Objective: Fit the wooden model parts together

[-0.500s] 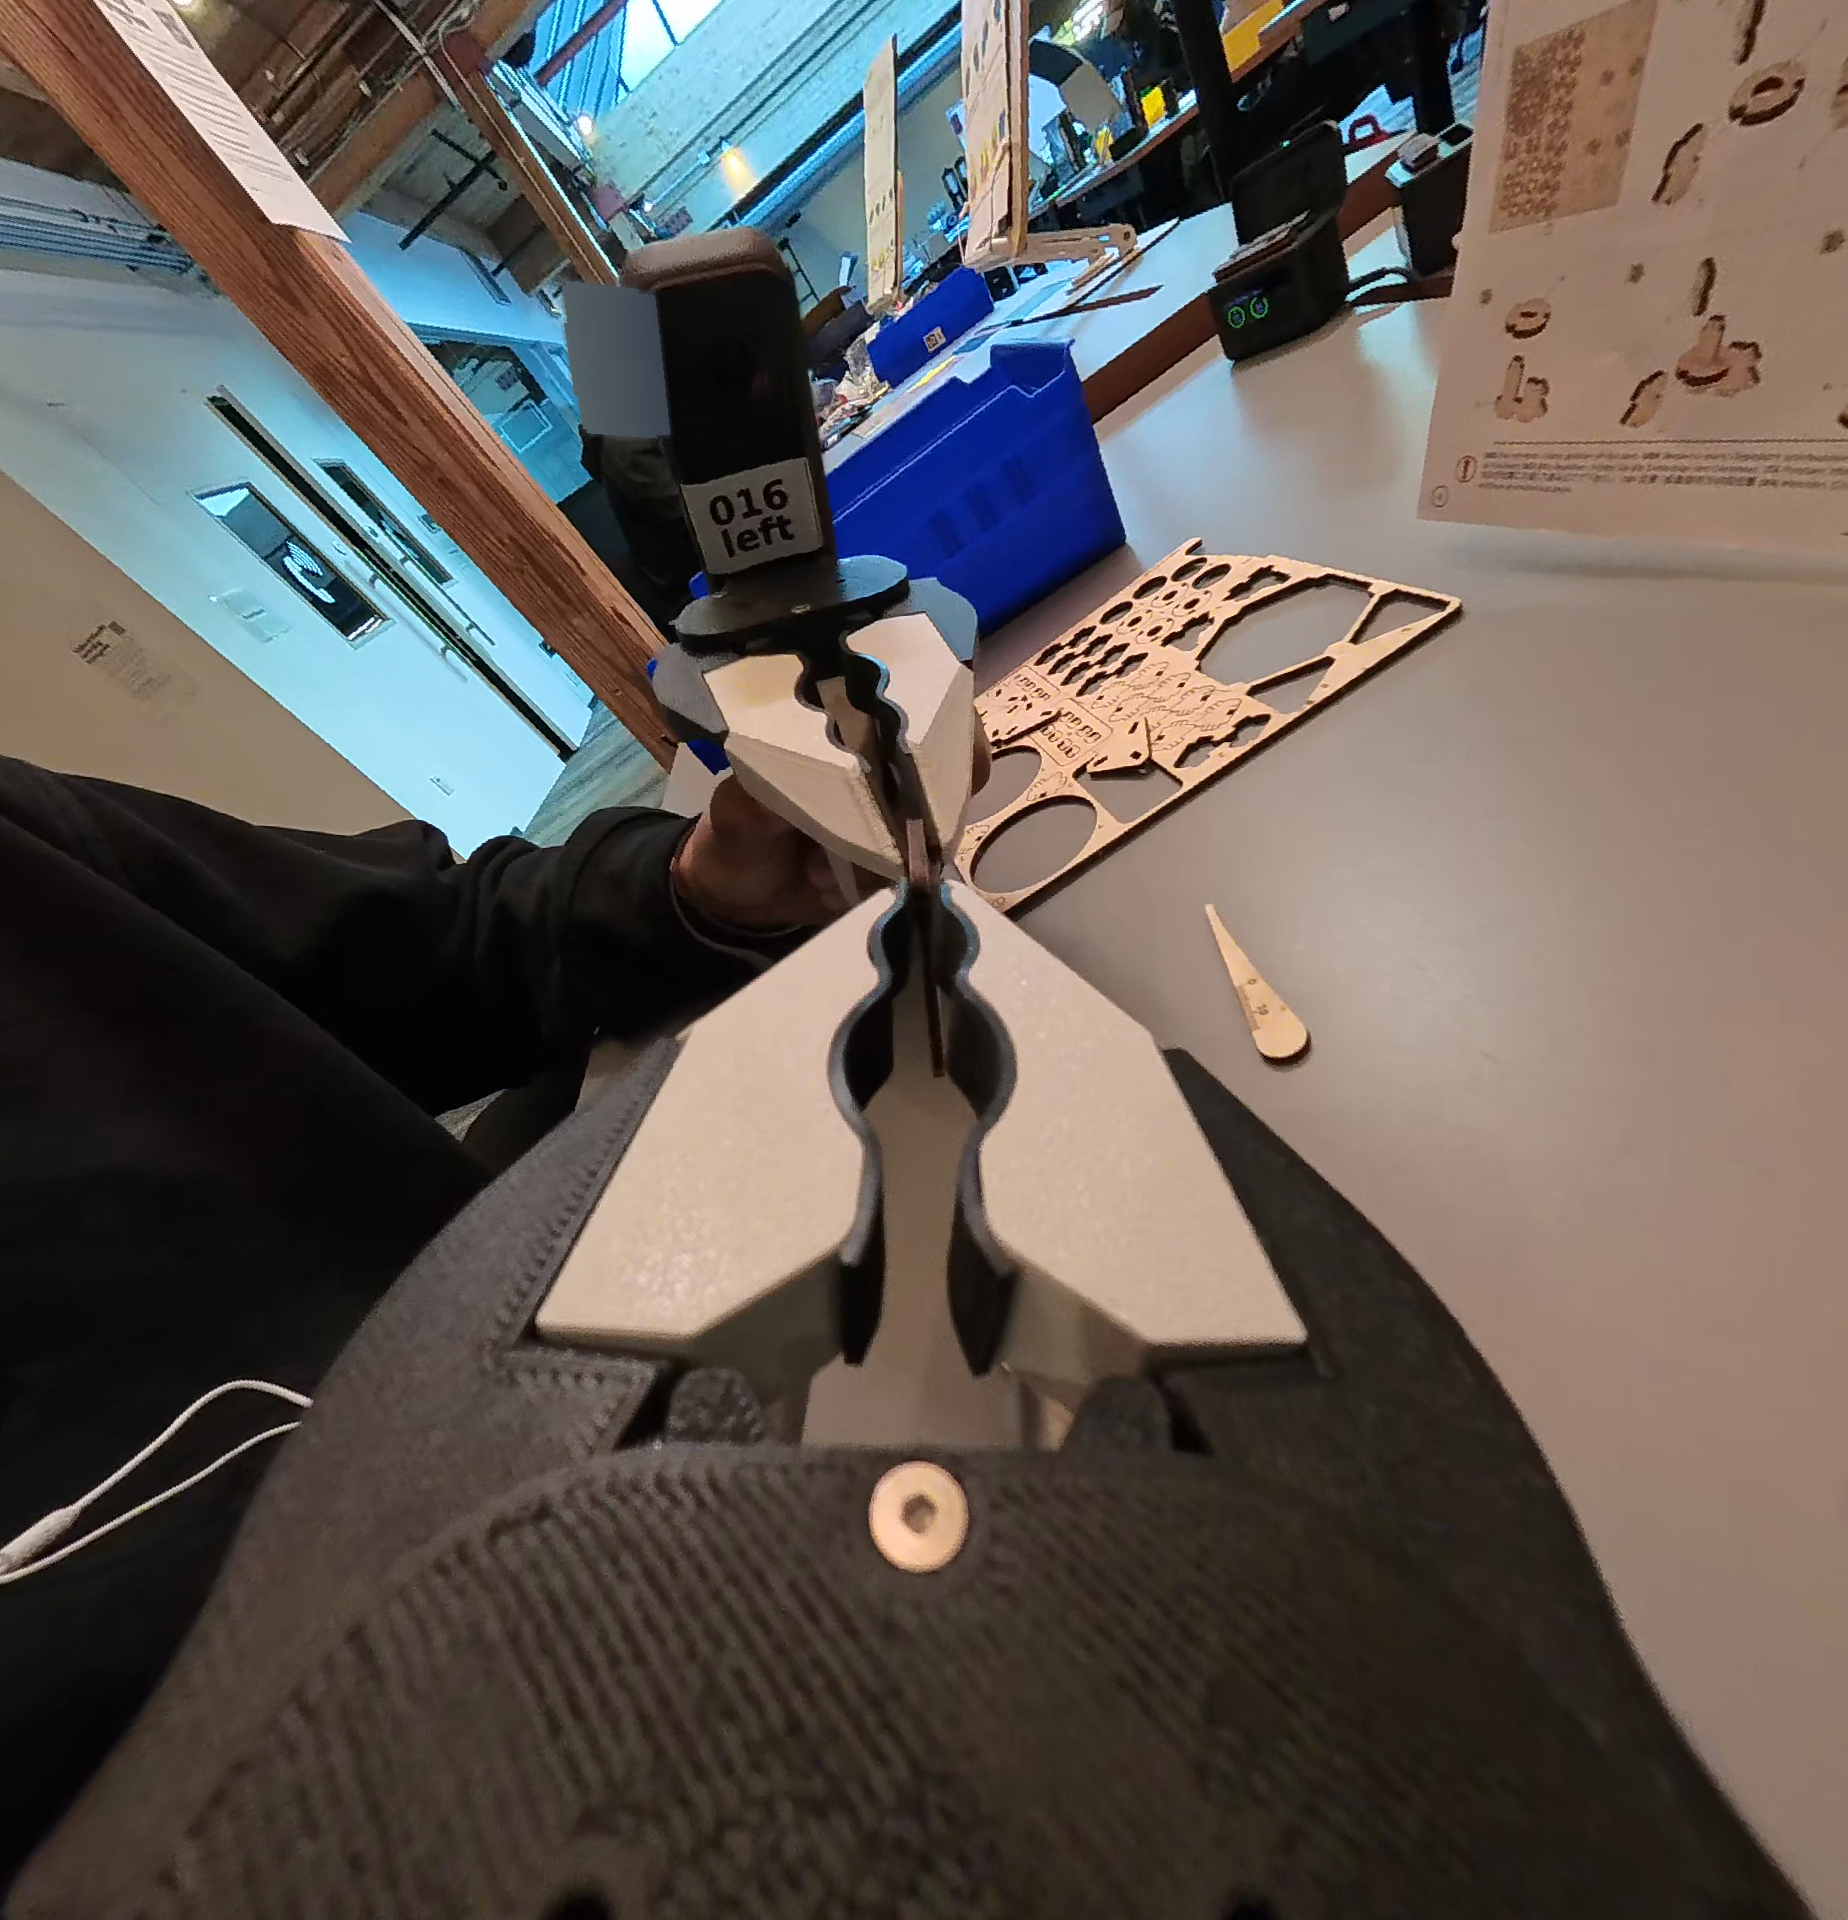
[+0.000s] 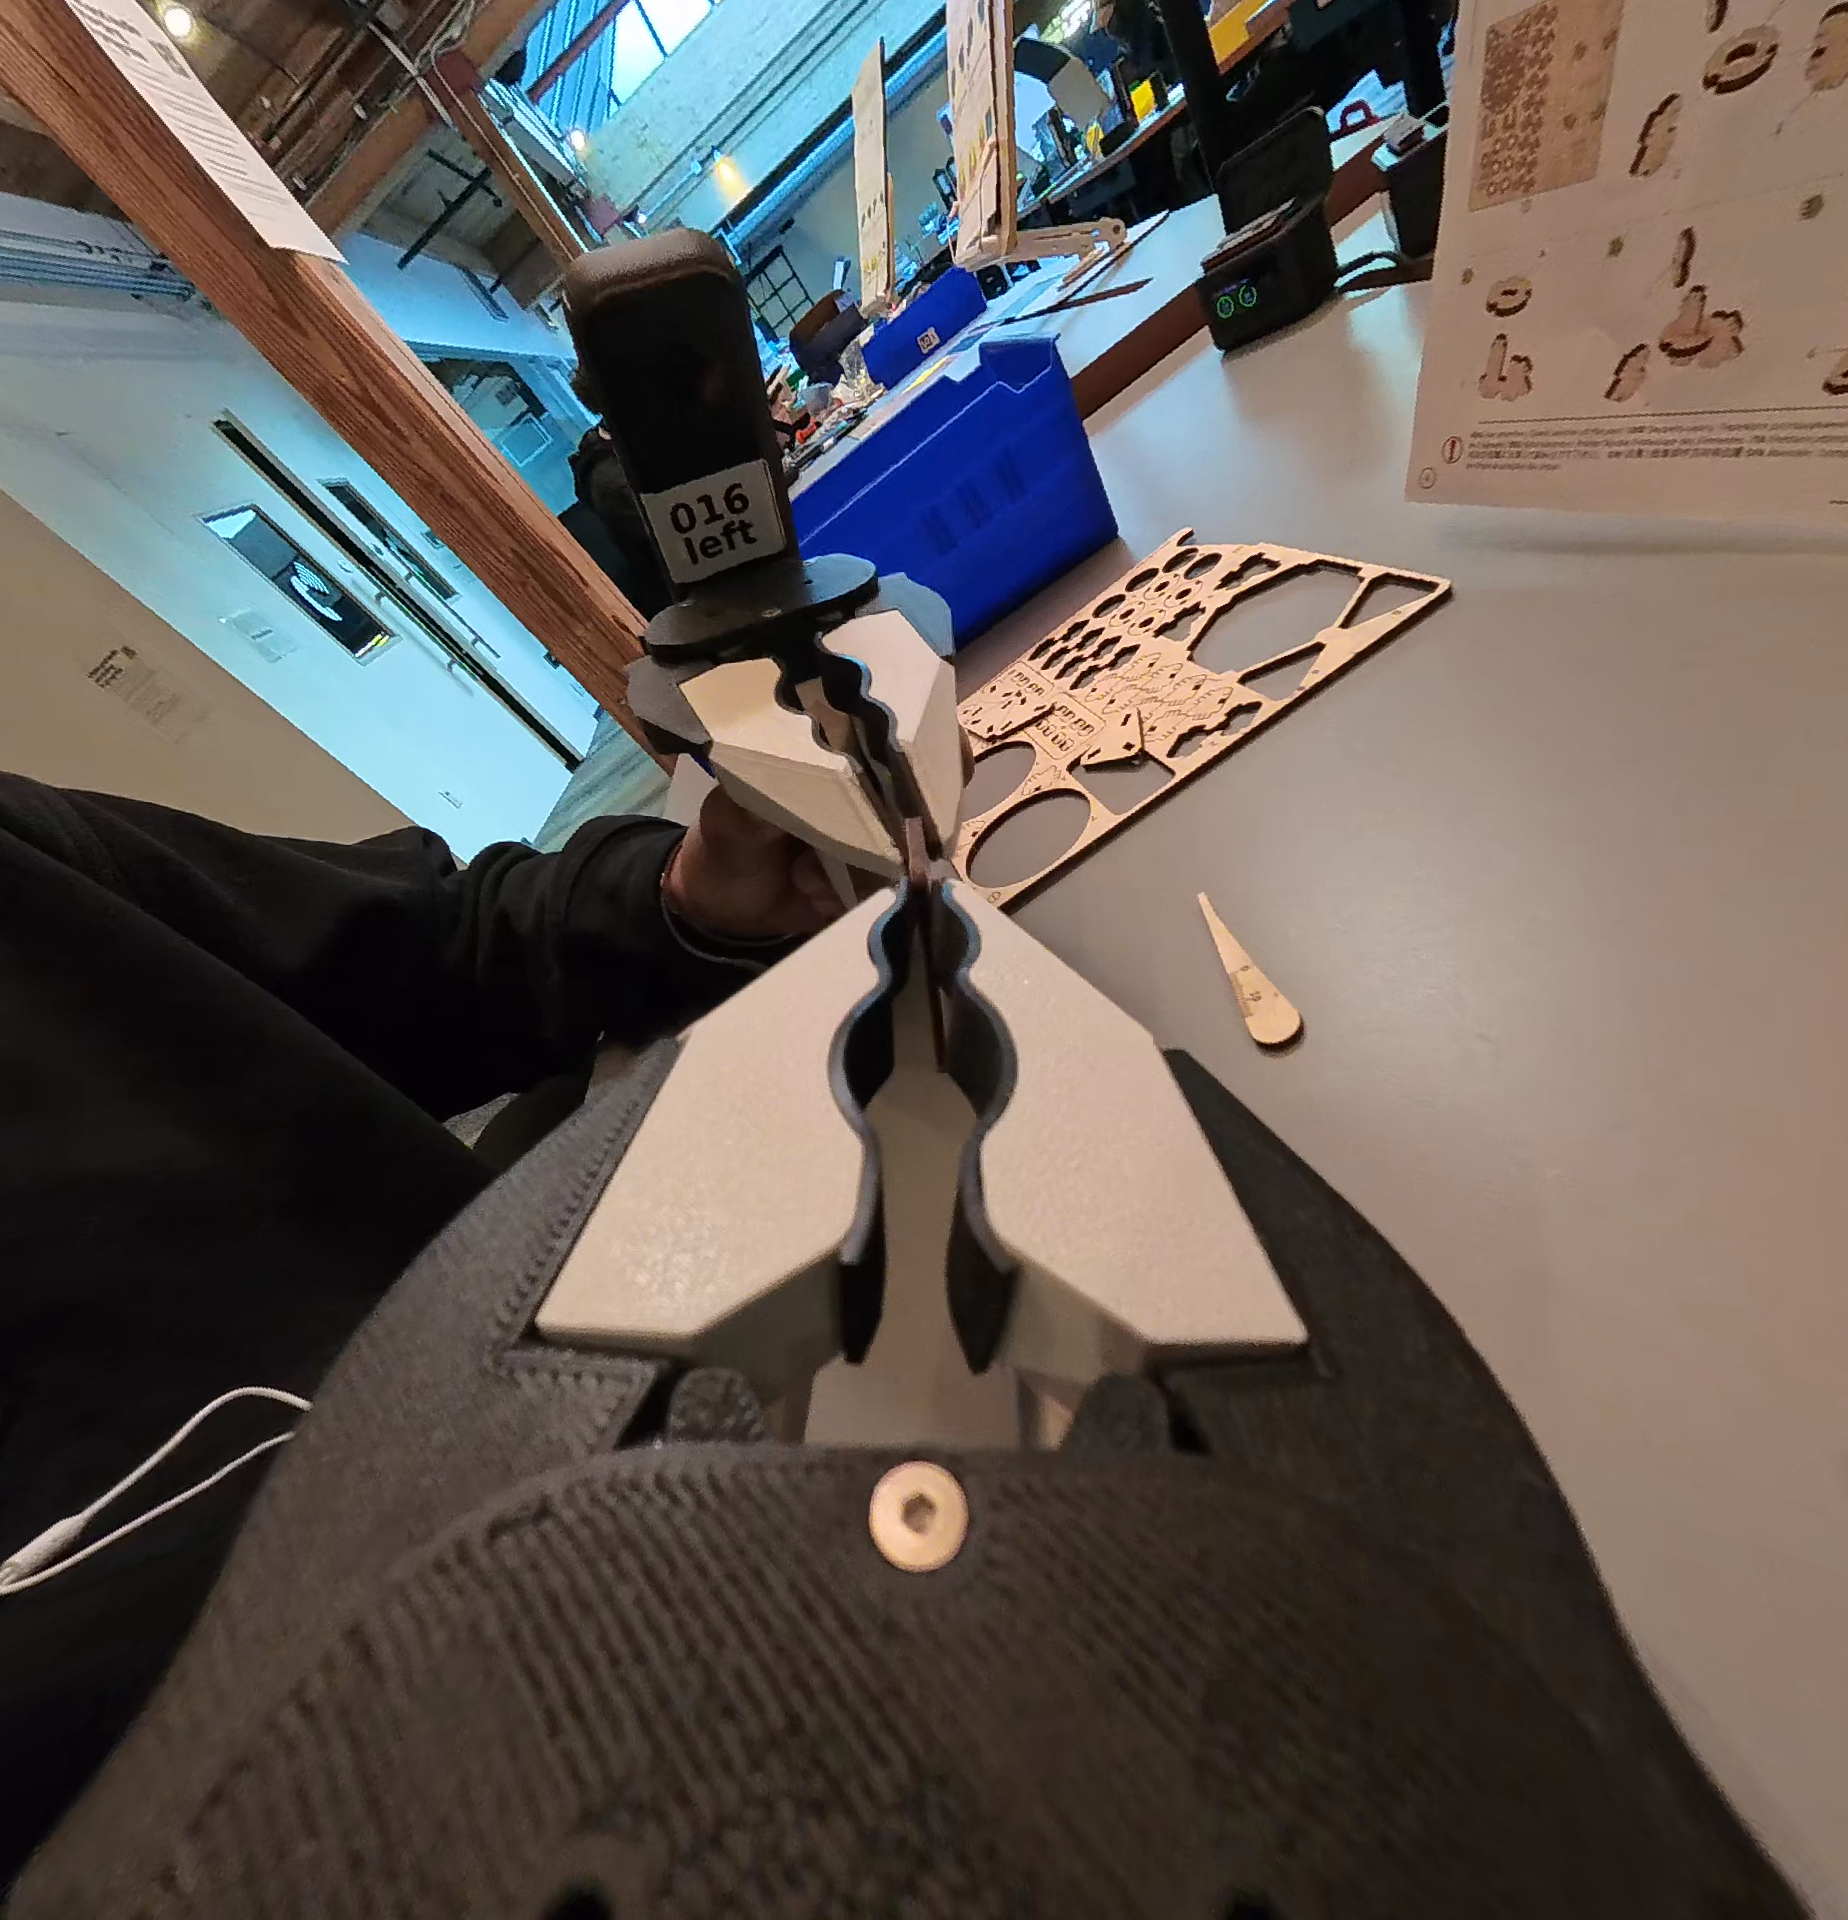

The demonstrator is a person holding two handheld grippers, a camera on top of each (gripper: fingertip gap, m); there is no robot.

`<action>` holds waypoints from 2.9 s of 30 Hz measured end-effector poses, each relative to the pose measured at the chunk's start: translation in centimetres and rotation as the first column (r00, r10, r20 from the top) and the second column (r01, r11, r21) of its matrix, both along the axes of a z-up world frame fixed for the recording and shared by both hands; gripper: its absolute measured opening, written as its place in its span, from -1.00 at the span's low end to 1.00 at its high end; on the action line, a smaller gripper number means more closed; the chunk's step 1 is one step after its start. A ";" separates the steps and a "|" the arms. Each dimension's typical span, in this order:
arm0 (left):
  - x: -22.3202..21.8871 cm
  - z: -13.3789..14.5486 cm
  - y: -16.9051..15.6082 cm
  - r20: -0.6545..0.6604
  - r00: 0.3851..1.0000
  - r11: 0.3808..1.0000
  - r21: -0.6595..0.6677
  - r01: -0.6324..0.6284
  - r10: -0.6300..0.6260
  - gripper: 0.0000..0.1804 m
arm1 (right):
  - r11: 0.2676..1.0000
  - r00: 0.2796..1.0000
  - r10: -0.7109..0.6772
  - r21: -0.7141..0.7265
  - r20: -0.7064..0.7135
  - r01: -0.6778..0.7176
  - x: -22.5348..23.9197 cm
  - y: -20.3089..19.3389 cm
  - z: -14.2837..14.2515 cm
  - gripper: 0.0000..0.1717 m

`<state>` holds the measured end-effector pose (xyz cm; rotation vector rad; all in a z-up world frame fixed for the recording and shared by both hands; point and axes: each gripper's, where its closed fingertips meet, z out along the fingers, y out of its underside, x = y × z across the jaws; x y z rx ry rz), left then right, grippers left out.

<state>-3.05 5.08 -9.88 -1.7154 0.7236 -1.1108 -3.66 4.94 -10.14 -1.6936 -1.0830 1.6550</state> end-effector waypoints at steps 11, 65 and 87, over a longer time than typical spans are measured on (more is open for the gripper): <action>-0.1 0.0 0.2 0.013 1.000 1.000 -0.031 0.002 -0.002 -0.99 | 1.000 0.999 -0.007 0.029 -0.031 0.008 -0.1 0.2 0.1 -1.00; -0.9 -0.5 0.6 0.071 0.997 0.995 -0.095 -0.012 0.018 -0.99 | 0.963 0.989 -0.134 0.245 0.065 0.115 -0.7 0.6 -0.4 -0.99; -0.8 1.3 0.2 0.049 0.998 0.994 0.102 -0.036 0.031 -0.84 | 0.657 0.966 -0.260 0.735 0.014 0.166 0.6 1.4 1.8 -1.00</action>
